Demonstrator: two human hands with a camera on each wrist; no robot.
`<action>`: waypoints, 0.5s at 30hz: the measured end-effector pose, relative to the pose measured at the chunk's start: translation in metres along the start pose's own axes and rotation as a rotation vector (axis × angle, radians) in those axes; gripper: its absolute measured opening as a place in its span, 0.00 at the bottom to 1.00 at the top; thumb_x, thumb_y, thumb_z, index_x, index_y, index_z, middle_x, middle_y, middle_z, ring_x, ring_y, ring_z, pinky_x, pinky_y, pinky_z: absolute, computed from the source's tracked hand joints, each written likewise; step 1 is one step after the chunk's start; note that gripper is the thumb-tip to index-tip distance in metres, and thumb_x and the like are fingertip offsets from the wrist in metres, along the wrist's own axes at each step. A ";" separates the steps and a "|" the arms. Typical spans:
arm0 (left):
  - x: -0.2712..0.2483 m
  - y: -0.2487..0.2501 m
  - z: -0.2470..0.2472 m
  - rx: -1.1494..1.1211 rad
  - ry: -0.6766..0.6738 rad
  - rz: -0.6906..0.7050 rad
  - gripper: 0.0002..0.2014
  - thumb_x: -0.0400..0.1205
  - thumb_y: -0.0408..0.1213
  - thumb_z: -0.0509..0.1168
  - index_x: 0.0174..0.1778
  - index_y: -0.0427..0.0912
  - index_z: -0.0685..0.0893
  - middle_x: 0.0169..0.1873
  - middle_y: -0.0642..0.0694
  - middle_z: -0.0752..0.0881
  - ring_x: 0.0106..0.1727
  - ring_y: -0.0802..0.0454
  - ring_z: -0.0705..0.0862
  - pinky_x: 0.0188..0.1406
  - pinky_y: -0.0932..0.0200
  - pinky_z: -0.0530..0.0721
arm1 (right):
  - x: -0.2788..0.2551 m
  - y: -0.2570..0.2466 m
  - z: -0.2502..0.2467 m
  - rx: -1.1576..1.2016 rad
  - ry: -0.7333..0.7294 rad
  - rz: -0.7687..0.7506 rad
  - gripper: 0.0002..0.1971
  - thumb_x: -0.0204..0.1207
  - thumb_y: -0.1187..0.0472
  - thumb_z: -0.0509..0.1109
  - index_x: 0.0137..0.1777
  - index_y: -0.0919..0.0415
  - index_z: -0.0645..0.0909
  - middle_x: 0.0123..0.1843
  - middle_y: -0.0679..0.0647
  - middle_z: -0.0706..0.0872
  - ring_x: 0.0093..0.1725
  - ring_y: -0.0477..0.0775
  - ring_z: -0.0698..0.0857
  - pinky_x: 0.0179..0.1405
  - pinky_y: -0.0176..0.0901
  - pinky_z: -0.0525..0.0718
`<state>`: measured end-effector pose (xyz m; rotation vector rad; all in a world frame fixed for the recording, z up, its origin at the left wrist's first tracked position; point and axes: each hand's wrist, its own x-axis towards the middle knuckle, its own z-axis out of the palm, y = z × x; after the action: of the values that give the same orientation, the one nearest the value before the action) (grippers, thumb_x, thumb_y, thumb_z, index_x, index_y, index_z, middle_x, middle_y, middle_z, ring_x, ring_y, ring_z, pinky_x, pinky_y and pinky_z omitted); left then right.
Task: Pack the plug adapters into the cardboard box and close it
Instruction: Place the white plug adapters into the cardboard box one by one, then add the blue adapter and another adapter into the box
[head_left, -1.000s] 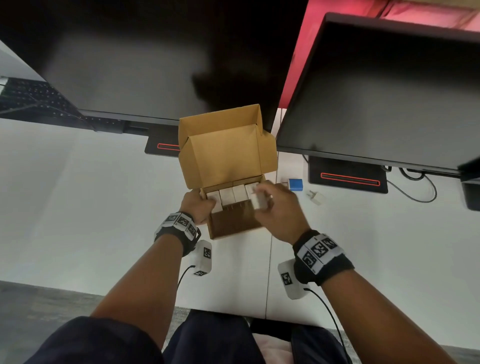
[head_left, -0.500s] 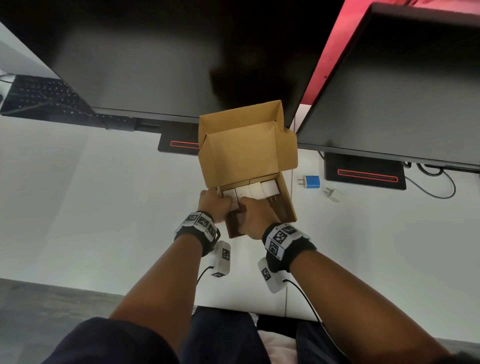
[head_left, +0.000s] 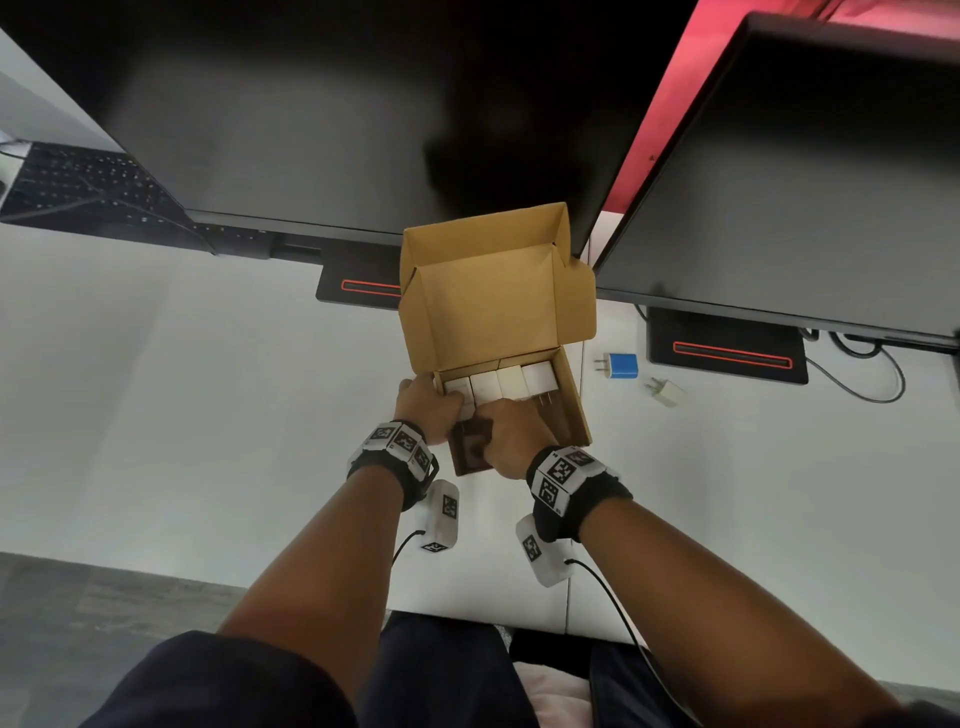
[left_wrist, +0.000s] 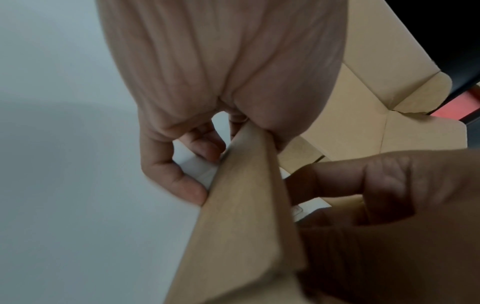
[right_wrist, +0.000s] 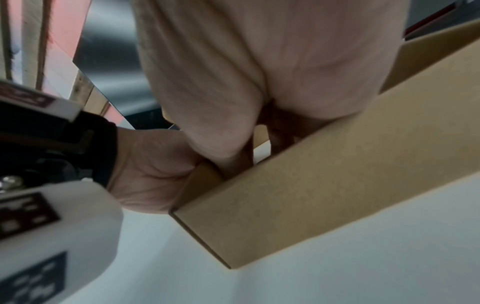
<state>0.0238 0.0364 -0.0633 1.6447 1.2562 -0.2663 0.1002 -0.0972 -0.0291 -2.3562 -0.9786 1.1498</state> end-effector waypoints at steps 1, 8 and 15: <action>0.001 -0.001 0.000 -0.006 0.003 -0.003 0.31 0.71 0.45 0.62 0.71 0.39 0.82 0.68 0.34 0.84 0.65 0.31 0.87 0.66 0.37 0.90 | 0.000 0.001 0.001 -0.004 -0.003 -0.012 0.18 0.74 0.73 0.71 0.63 0.59 0.86 0.55 0.60 0.91 0.53 0.62 0.89 0.53 0.51 0.91; 0.016 -0.010 0.005 -0.045 -0.005 -0.017 0.21 0.67 0.50 0.64 0.55 0.51 0.82 0.61 0.36 0.88 0.66 0.29 0.89 0.65 0.28 0.92 | -0.013 0.011 -0.019 0.120 0.195 -0.240 0.04 0.78 0.64 0.74 0.51 0.58 0.88 0.45 0.50 0.91 0.43 0.47 0.87 0.46 0.38 0.87; 0.003 0.000 0.006 -0.095 -0.009 -0.063 0.15 0.68 0.49 0.67 0.51 0.57 0.80 0.66 0.30 0.88 0.67 0.27 0.89 0.58 0.42 0.94 | -0.008 0.079 -0.091 -0.119 0.525 0.124 0.14 0.80 0.58 0.69 0.64 0.57 0.81 0.62 0.60 0.80 0.59 0.59 0.83 0.51 0.47 0.85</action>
<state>0.0275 0.0332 -0.0681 1.5237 1.2955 -0.2491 0.2030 -0.1591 -0.0135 -2.6397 -0.7353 0.4661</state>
